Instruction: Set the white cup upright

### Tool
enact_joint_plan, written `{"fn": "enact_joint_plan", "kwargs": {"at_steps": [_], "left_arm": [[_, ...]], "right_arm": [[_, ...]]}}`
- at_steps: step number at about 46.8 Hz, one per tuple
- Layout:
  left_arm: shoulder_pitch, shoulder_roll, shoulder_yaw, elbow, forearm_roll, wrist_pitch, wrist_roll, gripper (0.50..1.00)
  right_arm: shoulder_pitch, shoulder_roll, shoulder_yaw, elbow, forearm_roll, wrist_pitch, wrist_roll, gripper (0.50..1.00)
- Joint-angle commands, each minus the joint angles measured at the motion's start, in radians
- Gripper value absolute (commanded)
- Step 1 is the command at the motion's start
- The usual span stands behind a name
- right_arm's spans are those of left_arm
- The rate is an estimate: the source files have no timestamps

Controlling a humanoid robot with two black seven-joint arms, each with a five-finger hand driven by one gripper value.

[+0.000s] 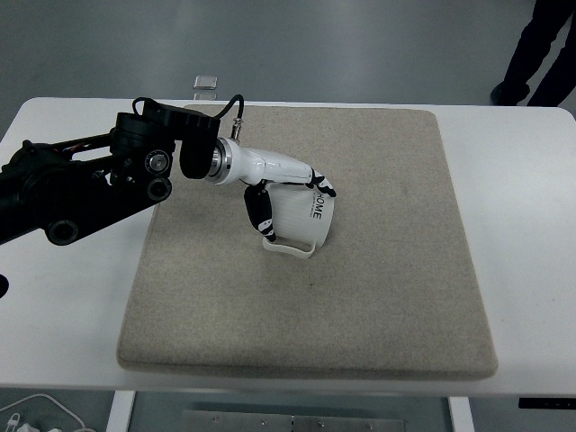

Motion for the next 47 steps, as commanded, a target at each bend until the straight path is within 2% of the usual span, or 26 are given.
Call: {"fn": "enact_joint_plan", "kwargs": {"at_steps": [1, 38, 47], "left_arm": [[-0.001, 0.001, -0.005, -0.002, 0.000, 0.001, 0.000, 0.994], [0.001, 0.006, -0.005, -0.006, 0.008, 0.001, 0.001, 0.996], [0.004, 0.001, -0.002, -0.006, 0.008, 0.001, 0.030, 0.996]], "right_arm": [[0.000, 0.000, 0.000, -0.001, 0.000, 0.000, 0.001, 0.930], [0.000, 0.000, 0.000, 0.001, 0.000, 0.000, 0.000, 0.930], [0.000, 0.000, 0.000, 0.001, 0.000, 0.000, 0.000, 0.930]]}}
